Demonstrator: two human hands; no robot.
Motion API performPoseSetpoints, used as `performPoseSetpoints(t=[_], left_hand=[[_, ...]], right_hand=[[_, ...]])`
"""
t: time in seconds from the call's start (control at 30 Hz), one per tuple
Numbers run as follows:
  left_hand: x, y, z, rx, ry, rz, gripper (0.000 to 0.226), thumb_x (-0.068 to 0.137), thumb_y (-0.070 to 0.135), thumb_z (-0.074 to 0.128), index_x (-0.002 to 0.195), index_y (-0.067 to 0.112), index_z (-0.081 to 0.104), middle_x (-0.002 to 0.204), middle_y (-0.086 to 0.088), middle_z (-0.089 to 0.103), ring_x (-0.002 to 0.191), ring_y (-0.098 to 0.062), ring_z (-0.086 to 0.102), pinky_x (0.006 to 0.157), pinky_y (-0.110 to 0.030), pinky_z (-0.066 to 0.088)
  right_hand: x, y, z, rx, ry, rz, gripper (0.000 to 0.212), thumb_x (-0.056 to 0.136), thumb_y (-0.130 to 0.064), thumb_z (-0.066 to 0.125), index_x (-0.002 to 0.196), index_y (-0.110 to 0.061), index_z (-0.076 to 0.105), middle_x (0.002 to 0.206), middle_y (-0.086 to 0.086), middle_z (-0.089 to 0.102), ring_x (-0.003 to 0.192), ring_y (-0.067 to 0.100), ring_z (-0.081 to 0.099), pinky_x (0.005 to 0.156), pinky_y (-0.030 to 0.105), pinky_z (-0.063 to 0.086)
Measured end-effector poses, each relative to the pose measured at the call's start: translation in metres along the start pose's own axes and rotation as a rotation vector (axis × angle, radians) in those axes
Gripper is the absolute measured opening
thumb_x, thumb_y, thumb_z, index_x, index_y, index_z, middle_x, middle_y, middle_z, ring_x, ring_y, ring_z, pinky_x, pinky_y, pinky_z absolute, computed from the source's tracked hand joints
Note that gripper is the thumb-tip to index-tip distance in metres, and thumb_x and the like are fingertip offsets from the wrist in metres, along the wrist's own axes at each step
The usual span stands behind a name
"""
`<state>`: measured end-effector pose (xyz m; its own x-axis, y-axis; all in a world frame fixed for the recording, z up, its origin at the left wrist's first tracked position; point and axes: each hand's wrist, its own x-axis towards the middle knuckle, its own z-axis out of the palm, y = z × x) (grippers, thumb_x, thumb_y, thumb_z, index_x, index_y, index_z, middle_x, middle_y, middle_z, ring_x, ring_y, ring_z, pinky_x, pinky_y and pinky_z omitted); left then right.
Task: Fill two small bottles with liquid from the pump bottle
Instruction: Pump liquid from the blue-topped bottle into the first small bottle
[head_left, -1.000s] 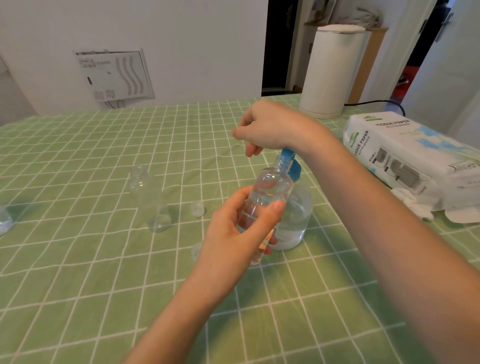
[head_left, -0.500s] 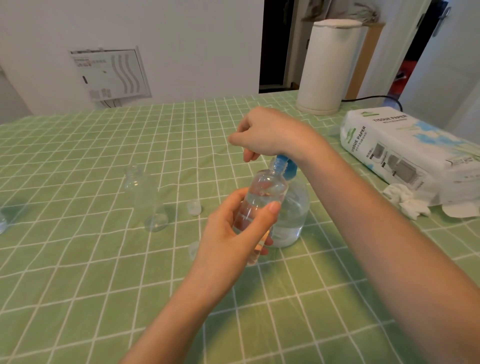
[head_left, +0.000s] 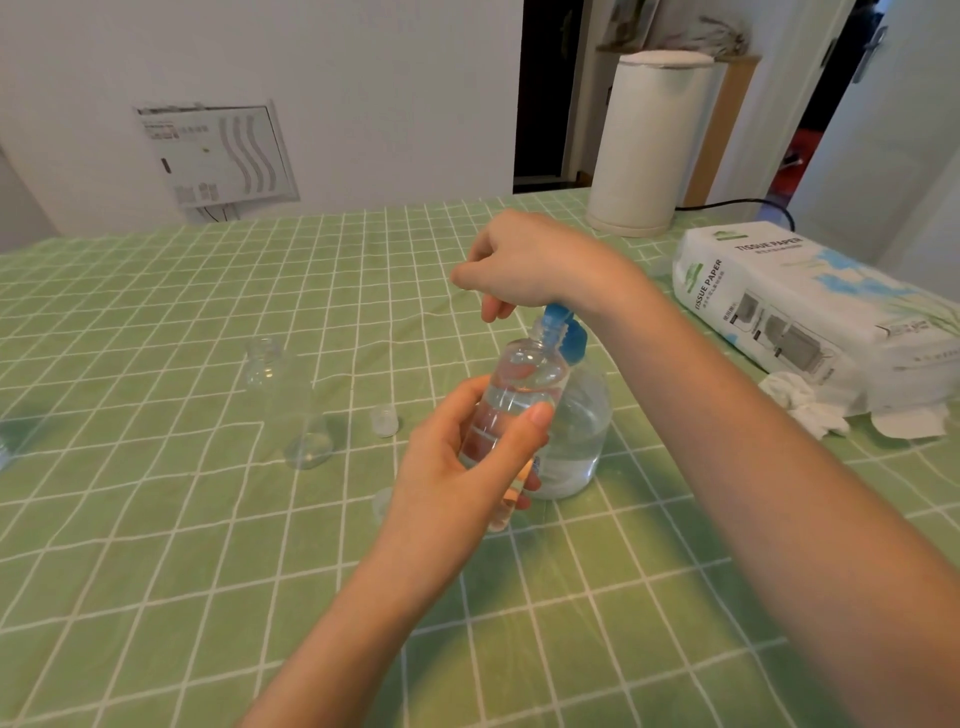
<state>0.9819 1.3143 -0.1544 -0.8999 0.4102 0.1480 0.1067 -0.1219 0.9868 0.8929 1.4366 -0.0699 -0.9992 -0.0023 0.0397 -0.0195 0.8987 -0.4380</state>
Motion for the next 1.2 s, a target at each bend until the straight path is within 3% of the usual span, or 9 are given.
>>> performPoseSetpoints(t=[0.13, 0.33, 0.57, 1.03, 1.2], left_hand=[[-0.001, -0.001, 0.0, 0.005, 0.001, -0.009, 0.033, 0.065, 0.045, 0.062, 0.094, 0.028, 0.066, 0.073, -0.001, 0.069, 0.055, -0.006, 0.059, 0.05, -0.017, 0.049], [-0.001, -0.002, 0.0, 0.012, 0.002, -0.02, 0.033, 0.067, 0.043, 0.063, 0.094, 0.025, 0.066, 0.074, -0.011, 0.067, 0.055, -0.008, 0.058, 0.05, -0.018, 0.05], [0.0, -0.001, 0.0, 0.01, -0.003, 0.01, 0.038, 0.066, 0.044, 0.062, 0.098, 0.024, 0.066, 0.071, 0.003, 0.067, 0.055, -0.005, 0.059, 0.051, -0.017, 0.049], [0.0, -0.005, -0.002, 0.01, -0.011, -0.012, 0.032, 0.069, 0.042, 0.064, 0.096, 0.025, 0.067, 0.076, -0.018, 0.065, 0.055, -0.009, 0.058, 0.05, -0.018, 0.048], [0.0, -0.005, -0.002, 0.004, -0.018, -0.011, 0.029, 0.07, 0.043, 0.065, 0.095, 0.027, 0.067, 0.076, -0.014, 0.066, 0.056, -0.009, 0.058, 0.05, -0.017, 0.047]], right_hand=[[-0.001, 0.002, 0.004, 0.007, -0.012, 0.011, 0.035, 0.093, -0.025, 0.048, 0.11, 0.0, 0.066, 0.085, 0.006, 0.075, 0.089, 0.023, 0.07, 0.065, 0.027, 0.047], [-0.002, 0.004, 0.007, 0.012, -0.024, 0.022, 0.034, 0.094, -0.027, 0.048, 0.107, -0.001, 0.067, 0.085, 0.005, 0.074, 0.093, 0.024, 0.07, 0.074, 0.03, 0.052], [0.002, 0.0, -0.002, -0.031, -0.028, 0.01, 0.034, 0.094, -0.026, 0.047, 0.107, -0.003, 0.068, 0.086, 0.004, 0.075, 0.09, 0.022, 0.07, 0.07, 0.026, 0.05], [-0.001, 0.005, 0.007, 0.014, -0.05, 0.025, 0.033, 0.094, -0.029, 0.048, 0.107, -0.005, 0.066, 0.083, 0.003, 0.073, 0.092, 0.023, 0.07, 0.081, 0.033, 0.052], [-0.001, 0.005, 0.007, 0.009, -0.037, 0.019, 0.034, 0.094, -0.029, 0.048, 0.108, -0.004, 0.067, 0.083, 0.003, 0.073, 0.093, 0.025, 0.07, 0.074, 0.031, 0.051]])
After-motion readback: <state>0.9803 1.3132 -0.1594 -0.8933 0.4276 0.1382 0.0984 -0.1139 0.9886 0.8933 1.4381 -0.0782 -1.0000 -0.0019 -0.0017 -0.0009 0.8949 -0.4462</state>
